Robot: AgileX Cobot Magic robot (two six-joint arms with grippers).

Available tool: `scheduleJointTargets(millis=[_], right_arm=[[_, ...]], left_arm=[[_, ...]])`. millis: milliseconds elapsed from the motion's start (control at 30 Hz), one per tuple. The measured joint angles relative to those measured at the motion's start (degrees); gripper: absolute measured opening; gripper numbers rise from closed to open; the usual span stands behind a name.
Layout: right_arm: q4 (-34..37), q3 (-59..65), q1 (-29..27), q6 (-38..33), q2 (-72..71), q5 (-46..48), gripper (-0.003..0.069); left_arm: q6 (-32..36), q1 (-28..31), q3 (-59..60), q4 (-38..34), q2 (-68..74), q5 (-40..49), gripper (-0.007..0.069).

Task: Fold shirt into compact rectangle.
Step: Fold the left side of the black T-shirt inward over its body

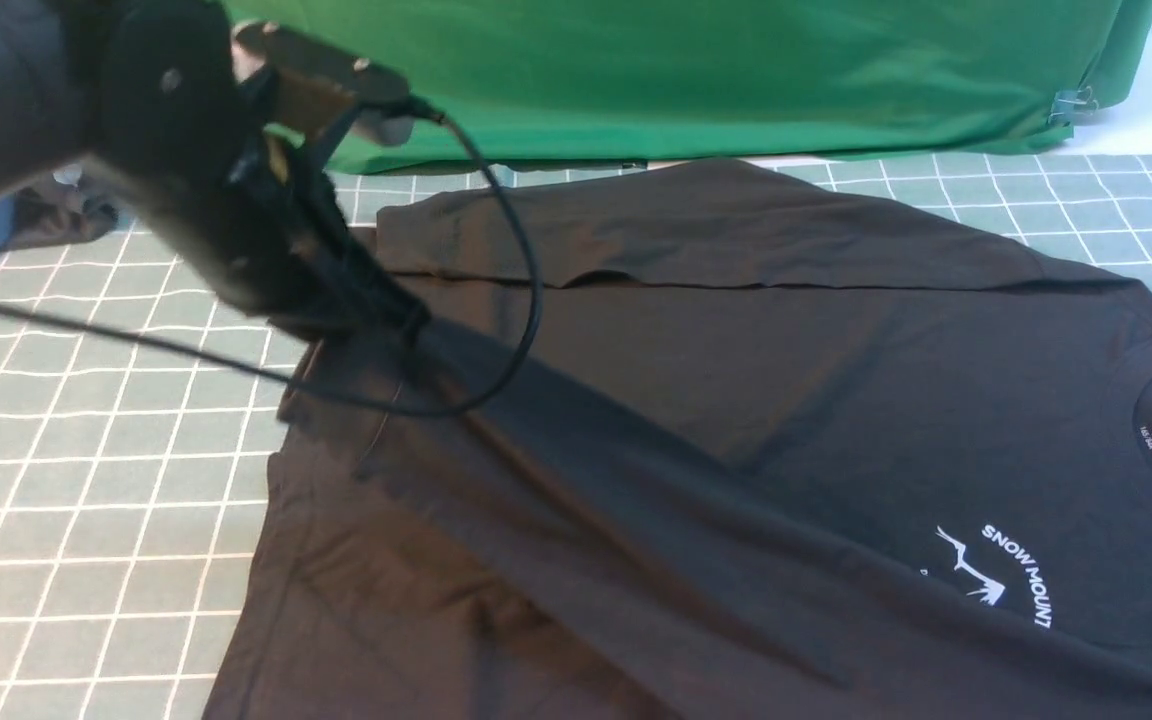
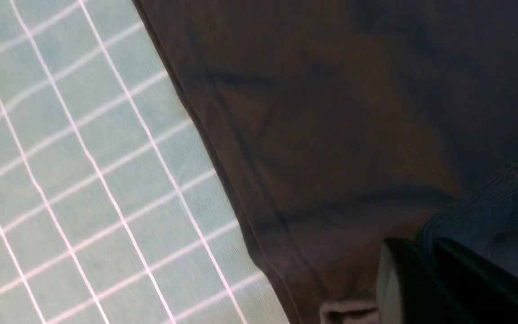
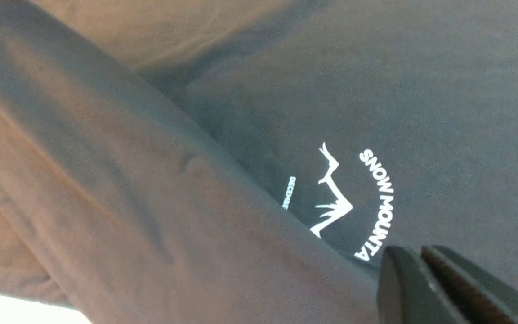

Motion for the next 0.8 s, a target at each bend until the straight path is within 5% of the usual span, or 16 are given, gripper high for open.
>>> scheduleJointTargets(millis=[800], right_arm=[[0.73,0.0,0.0,0.0,0.0,-0.1,0.0067]], left_arm=[[-0.22,0.53,-18.19,12.79,25.47,-1.16,0.0006]])
